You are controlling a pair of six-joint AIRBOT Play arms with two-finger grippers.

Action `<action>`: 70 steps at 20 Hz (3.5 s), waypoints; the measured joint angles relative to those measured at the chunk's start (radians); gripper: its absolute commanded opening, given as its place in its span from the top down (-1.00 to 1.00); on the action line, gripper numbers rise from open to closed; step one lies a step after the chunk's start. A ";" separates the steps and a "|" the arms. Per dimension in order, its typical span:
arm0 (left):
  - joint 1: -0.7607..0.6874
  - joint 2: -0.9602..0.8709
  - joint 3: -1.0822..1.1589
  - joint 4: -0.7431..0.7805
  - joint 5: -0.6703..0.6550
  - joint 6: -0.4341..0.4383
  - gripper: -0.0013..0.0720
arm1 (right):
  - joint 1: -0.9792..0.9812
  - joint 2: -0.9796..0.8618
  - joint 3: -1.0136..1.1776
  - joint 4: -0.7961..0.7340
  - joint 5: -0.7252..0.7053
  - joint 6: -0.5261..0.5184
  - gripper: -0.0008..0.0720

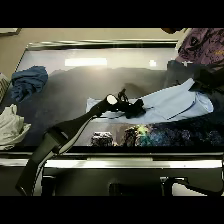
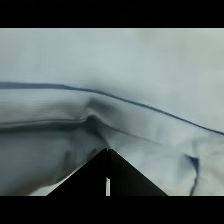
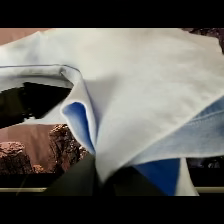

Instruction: Fold the clothes and pants, and hang the long-sleeved shirts on hangers.

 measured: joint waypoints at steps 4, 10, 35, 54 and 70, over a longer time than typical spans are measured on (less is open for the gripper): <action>-0.033 -0.051 0.044 -0.018 0.049 -0.095 0.91 | 0.000 0.000 0.006 -0.003 0.014 0.004 0.90; 0.019 -0.013 0.059 0.076 -0.011 -0.128 0.91 | 0.000 0.000 0.008 0.002 -0.002 0.008 0.90; 0.802 0.640 0.050 1.081 -0.825 -0.003 0.90 | 0.774 -0.340 0.008 0.069 -0.522 0.329 0.90; 0.814 0.638 -0.013 1.086 -0.819 0.000 0.90 | 0.657 -0.330 0.153 0.399 -0.580 0.038 -0.66; 0.814 0.638 -0.013 1.086 -0.819 0.000 0.90 | -0.024 -0.241 -0.560 0.616 -0.397 -0.431 -0.70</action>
